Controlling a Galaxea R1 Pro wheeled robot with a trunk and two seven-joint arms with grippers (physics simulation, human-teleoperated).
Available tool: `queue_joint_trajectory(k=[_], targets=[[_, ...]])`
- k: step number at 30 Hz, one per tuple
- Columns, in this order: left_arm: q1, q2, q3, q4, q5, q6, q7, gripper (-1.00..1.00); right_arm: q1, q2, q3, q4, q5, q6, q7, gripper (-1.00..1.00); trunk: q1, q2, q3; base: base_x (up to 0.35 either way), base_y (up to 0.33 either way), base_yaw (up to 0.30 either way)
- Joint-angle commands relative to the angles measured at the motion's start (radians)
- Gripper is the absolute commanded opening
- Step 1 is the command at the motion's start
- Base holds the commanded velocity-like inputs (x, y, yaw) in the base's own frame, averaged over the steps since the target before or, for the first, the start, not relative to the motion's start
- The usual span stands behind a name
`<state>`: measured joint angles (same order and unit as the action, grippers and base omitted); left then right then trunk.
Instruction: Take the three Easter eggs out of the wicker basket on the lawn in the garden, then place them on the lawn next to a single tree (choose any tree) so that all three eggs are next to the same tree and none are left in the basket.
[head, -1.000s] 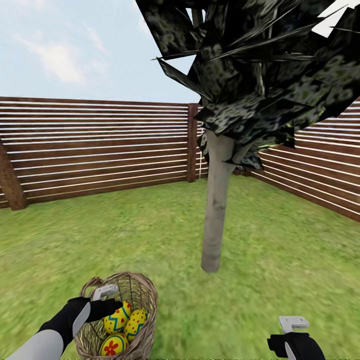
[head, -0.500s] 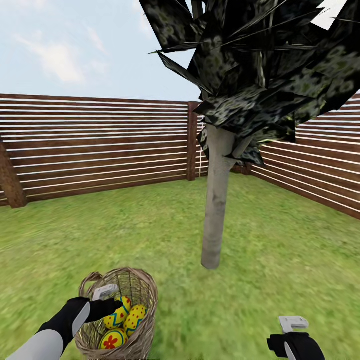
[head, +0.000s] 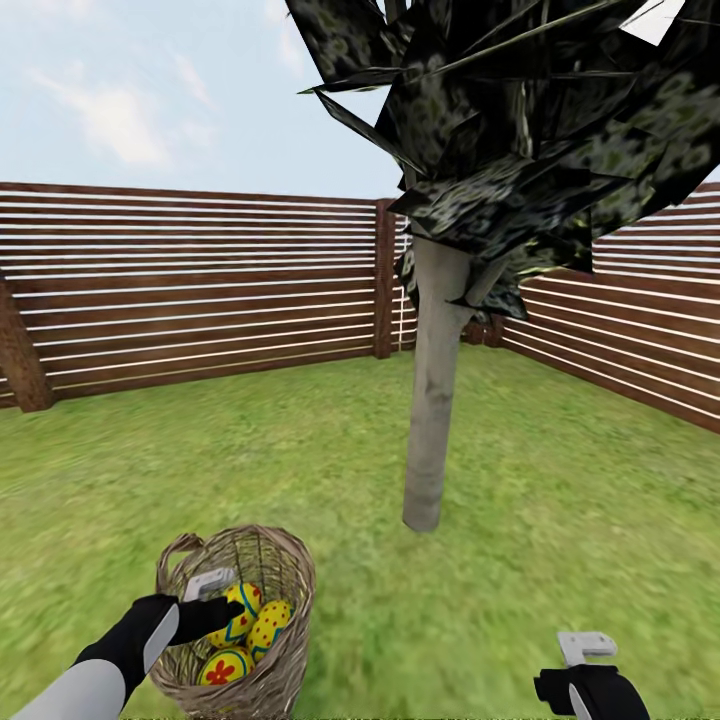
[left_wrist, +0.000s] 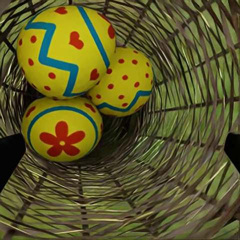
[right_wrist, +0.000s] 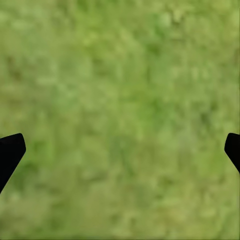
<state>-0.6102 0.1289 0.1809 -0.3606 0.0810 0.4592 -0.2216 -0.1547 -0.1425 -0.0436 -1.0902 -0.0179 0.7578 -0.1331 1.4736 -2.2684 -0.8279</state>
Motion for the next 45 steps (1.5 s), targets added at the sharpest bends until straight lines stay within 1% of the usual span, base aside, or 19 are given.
queue_joint_trajectory(k=[1,12,14,16,19,33,36,38,40,42,44,45], targets=[[0.000,0.000,0.005,-0.001,0.009,0.009,-0.001,1.00,0.000,0.000,0.001,-0.001,-0.002,0.005,-0.004,1.00,0.004,-0.008,-0.004,0.000,0.000,0.000],[0.000,0.000,0.005,-0.002,0.009,0.007,-0.001,1.00,-0.001,0.001,0.001,-0.001,-0.002,0.005,-0.003,1.00,0.046,-0.085,-0.039,0.000,0.000,0.000],[0.000,0.000,0.009,-0.002,0.009,0.007,-0.001,1.00,-0.001,0.001,0.002,-0.001,-0.002,0.005,-0.003,1.00,0.054,-0.099,-0.045,0.000,0.000,0.000],[0.000,0.000,0.020,-0.002,0.008,0.007,-0.001,1.00,0.000,0.001,0.002,-0.001,-0.002,0.005,-0.003,1.00,0.061,-0.113,-0.051,0.000,0.000,0.000],[0.000,0.000,0.023,-0.002,0.008,0.007,-0.001,1.00,-0.001,0.001,0.002,-0.001,-0.002,0.005,-0.003,1.00,0.073,-0.134,-0.061,0.000,0.000,0.000],[0.000,0.001,0.025,-0.003,0.009,0.006,-0.001,1.00,-0.001,0.001,0.002,0.004,-0.002,0.005,-0.004,1.00,0.126,-0.232,-0.105,0.000,0.000,0.000],[0.000,0.003,0.026,-0.003,0.009,0.004,-0.001,1.00,-0.001,0.002,0.002,0.004,-0.002,0.005,-0.004,1.00,0.128,-0.232,-0.116,0.000,0.000,0.000],[0.000,0.003,0.053,-0.003,0.008,0.004,-0.001,1.00,0.000,0.003,0.002,0.004,-0.002,0.005,-0.004,1.00,0.129,-0.233,-0.124,0.000,0.000,0.000],[0.000,0.003,0.065,-0.004,0.008,0.004,-0.001,1.00,-0.001,0.005,0.002,0.004,-0.002,0.005,-0.004,1.00,0.130,-0.233,-0.132,0.000,0.000,0.000],[0.000,0.004,0.067,-0.006,0.008,0.004,-0.001,1.00,-0.001,0.006,0.001,0.015,-0.002,0.004,-0.004,1.00,0.130,-0.234,-0.139,0.000,0.000,0.000],[0.000,0.008,0.068,-0.008,0.008,0.004,-0.001,1.00,-0.001,0.006,0.001,0.020,-0.001,0.003,-0.003,1.00,0.130,-0.234,-0.139,0.000,0.000,0.000],[0.000,0.014,0.068,-0.011,0.008,0.004,-0.001,1.00,-0.001,0.006,0.001,0.020,-0.001,0.003,-0.003,1.00,0.130,-0.234,-0.139,0.000,0.000,0.000]])
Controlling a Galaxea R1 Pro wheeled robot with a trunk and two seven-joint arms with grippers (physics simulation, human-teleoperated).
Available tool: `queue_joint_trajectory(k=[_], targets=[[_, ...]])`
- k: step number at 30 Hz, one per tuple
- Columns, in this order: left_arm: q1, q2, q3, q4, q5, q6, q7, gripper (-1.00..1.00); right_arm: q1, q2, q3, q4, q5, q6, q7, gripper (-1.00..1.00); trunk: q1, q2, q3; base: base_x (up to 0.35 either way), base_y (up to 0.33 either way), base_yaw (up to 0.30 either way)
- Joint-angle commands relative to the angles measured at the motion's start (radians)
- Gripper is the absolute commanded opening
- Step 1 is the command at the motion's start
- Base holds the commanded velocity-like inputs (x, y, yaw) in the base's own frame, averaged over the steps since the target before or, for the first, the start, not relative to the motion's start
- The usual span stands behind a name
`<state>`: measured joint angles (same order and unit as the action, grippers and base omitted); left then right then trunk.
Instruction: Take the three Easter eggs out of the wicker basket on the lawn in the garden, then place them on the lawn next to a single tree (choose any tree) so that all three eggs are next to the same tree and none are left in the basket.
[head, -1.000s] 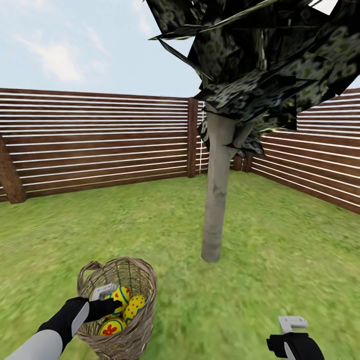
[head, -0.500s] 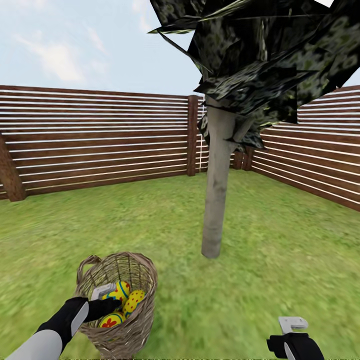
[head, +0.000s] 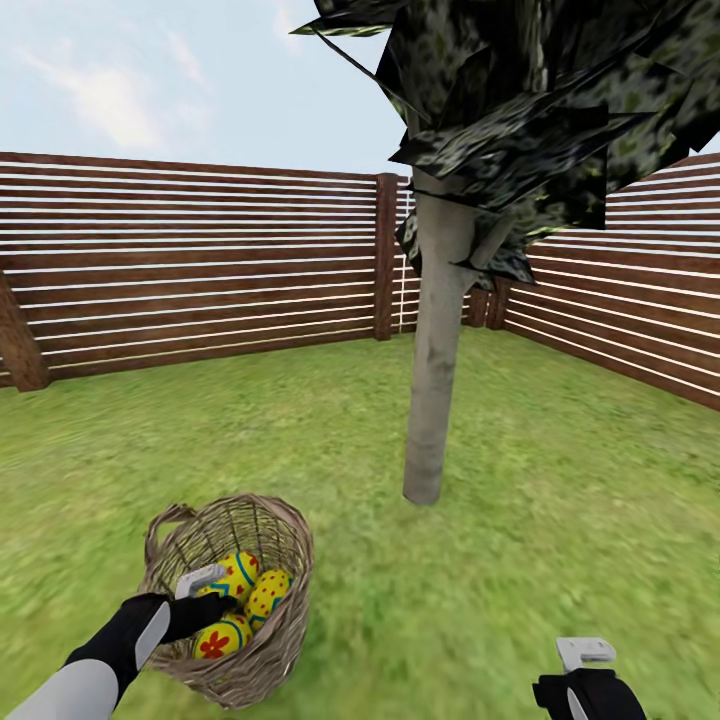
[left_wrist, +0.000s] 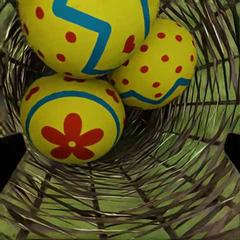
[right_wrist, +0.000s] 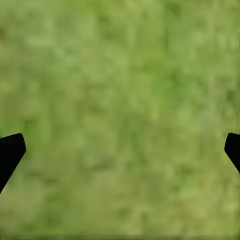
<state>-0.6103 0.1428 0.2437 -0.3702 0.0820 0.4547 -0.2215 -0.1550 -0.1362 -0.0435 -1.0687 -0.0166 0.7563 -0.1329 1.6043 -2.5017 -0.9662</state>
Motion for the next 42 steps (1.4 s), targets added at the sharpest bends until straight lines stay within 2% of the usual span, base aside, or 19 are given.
queue_joint_trajectory(k=[1,3,16,25,30,32,34,42], targets=[[0.000,0.011,0.005,-0.003,0.008,0.009,-0.001,1.00,0.000,0.000,0.001,-0.001,-0.002,0.005,-0.004,1.00,0.000,0.000,-0.001,0.000,0.000,0.000],[0.000,0.023,0.005,-0.004,0.008,0.009,-0.001,1.00,0.000,0.000,0.001,-0.001,-0.002,0.005,-0.004,1.00,0.000,0.000,-0.001,0.000,0.000,0.000],[0.000,0.018,0.006,0.000,0.009,0.009,-0.001,1.00,0.000,0.001,0.001,-0.001,-0.002,0.005,-0.004,1.00,0.000,0.000,-0.001,0.001,0.000,0.000],[0.000,0.017,0.005,0.001,0.010,0.009,-0.001,1.00,0.000,0.001,0.001,0.001,-0.002,0.005,-0.004,1.00,0.000,0.000,-0.001,0.125,0.000,0.000],[0.000,0.024,0.009,-0.002,0.010,0.011,-0.002,1.00,0.000,0.001,0.002,0.001,-0.002,0.005,-0.004,1.00,0.002,-0.002,-0.020,0.000,0.000,0.000],[0.000,0.024,0.041,-0.002,0.010,0.010,-0.002,1.00,0.000,0.001,0.002,0.001,-0.002,0.005,-0.004,1.00,0.003,-0.002,-0.028,0.000,0.000,0.000],[0.000,0.023,0.052,-0.002,0.010,0.010,-0.002,1.00,0.000,0.001,0.002,0.001,-0.002,0.005,-0.004,1.00,0.004,-0.003,-0.036,0.000,0.000,0.000],[0.000,0.018,0.055,-0.003,0.009,0.009,-0.001,1.00,0.000,0.001,0.002,0.001,-0.002,0.005,-0.004,1.00,0.007,-0.004,-0.067,0.000,0.000,0.000]])
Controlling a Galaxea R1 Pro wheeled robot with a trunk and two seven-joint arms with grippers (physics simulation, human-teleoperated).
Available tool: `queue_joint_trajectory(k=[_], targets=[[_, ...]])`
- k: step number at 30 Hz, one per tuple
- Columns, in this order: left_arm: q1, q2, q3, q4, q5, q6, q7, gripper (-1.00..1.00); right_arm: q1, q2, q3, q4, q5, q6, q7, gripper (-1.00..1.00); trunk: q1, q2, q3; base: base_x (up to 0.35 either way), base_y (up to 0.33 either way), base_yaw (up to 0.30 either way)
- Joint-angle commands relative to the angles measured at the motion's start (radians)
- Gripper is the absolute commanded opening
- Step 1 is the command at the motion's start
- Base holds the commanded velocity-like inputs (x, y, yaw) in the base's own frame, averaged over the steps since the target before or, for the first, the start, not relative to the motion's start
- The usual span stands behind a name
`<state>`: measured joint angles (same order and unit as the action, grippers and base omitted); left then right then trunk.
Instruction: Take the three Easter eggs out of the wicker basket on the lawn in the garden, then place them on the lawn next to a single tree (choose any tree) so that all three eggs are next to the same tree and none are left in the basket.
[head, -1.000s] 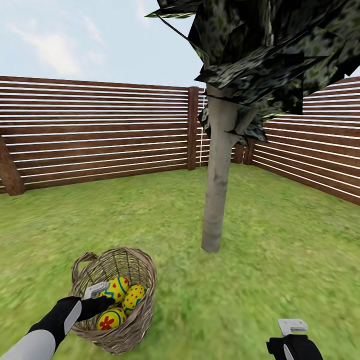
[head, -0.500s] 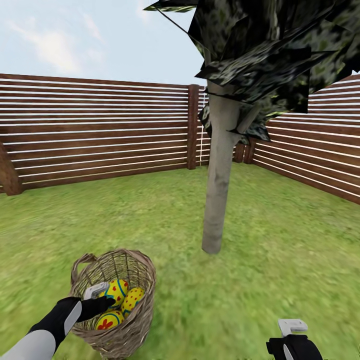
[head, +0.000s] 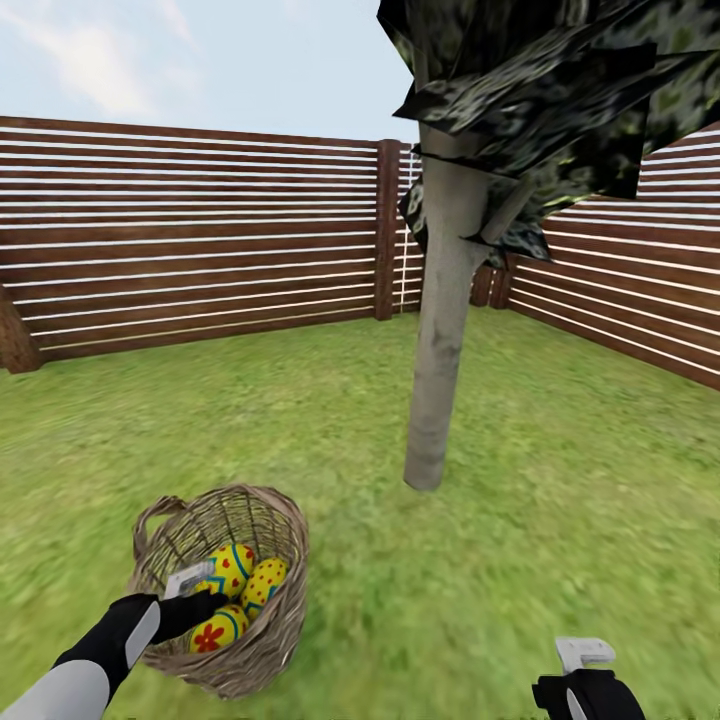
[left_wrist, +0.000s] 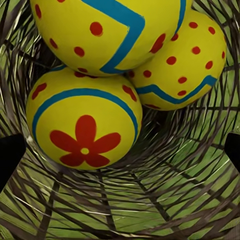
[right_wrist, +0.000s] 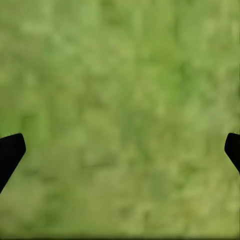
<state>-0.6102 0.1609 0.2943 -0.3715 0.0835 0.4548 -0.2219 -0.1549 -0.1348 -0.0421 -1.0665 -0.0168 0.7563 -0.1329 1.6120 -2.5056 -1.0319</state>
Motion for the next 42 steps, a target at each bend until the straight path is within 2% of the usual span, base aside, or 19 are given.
queue_joint_trajectory(k=[1,7,15,40,42], targets=[[0.000,-0.001,0.005,-0.001,0.007,0.008,-0.001,1.00,0.000,0.000,0.001,-0.001,-0.002,0.005,-0.004,1.00,0.000,-0.001,-0.005,0.000,0.000,0.000],[0.000,-0.002,0.003,0.003,0.008,0.010,-0.001,1.00,-0.001,0.000,0.001,-0.001,-0.003,0.005,-0.004,1.00,0.001,-0.001,-0.009,0.019,0.000,0.000],[0.000,-0.002,0.003,0.000,0.008,0.009,-0.001,1.00,0.000,0.000,0.001,-0.001,-0.002,0.005,-0.004,1.00,0.001,-0.001,-0.009,0.219,0.000,0.000],[0.000,0.003,0.008,-0.005,0.009,0.008,-0.001,1.00,0.000,0.001,0.001,0.000,-0.003,0.005,-0.004,1.00,0.012,-0.007,-0.105,0.001,0.000,0.000],[0.000,0.002,0.018,-0.005,0.009,0.007,-0.001,1.00,0.000,0.001,0.001,0.000,-0.003,0.004,-0.004,1.00,0.013,-0.007,-0.113,0.000,0.000,0.000]])
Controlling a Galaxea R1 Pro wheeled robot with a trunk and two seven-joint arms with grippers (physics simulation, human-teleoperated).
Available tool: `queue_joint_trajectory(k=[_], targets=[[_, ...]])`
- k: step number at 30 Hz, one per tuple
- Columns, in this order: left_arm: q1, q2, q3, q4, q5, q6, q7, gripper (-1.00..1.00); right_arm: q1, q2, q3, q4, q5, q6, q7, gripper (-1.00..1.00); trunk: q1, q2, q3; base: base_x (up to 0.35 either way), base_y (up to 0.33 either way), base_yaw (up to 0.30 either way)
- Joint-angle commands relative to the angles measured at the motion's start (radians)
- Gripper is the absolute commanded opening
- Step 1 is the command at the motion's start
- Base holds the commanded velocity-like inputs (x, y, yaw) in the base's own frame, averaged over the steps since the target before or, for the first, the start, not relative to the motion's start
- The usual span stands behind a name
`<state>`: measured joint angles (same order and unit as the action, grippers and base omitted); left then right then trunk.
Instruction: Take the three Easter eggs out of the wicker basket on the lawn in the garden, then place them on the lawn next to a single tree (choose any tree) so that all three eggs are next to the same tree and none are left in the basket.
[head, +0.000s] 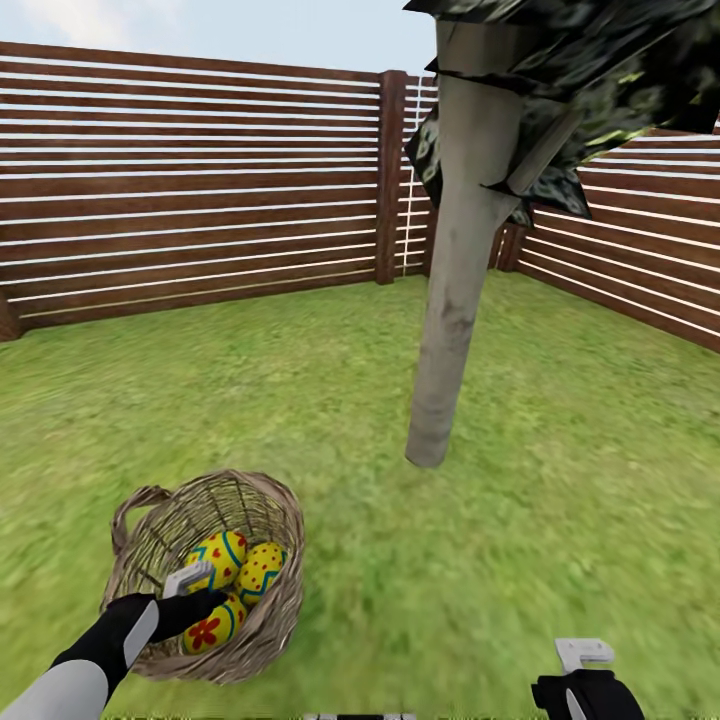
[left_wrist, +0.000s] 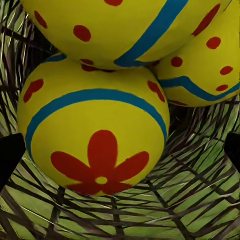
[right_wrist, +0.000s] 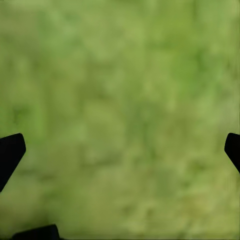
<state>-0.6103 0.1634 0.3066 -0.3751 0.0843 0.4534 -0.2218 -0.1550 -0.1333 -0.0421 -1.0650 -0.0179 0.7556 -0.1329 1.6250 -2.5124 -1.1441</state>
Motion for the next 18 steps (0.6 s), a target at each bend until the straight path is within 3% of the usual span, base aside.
queue_joint_trajectory(k=[1,8,13,18], targets=[[0.000,-0.001,0.010,-0.002,0.008,0.008,-0.001,1.00,0.000,0.000,0.001,-0.001,-0.002,0.002,-0.004,1.00,0.000,0.000,-0.001,0.000,0.000,0.000],[0.000,-0.002,0.016,-0.001,0.009,0.010,-0.002,1.00,-0.001,0.000,0.001,-0.001,-0.002,-0.001,-0.004,1.00,0.000,0.000,-0.001,0.242,0.000,0.000],[0.000,-0.001,0.016,-0.001,0.009,0.008,-0.002,1.00,0.000,0.000,0.001,-0.001,-0.002,-0.002,-0.004,1.00,0.000,0.000,-0.001,0.049,0.000,0.000],[0.000,0.001,0.017,-0.001,0.008,0.008,-0.001,1.00,0.000,0.000,0.001,-0.001,-0.002,-0.002,-0.004,1.00,0.002,-0.002,-0.020,0.003,0.000,0.000]])
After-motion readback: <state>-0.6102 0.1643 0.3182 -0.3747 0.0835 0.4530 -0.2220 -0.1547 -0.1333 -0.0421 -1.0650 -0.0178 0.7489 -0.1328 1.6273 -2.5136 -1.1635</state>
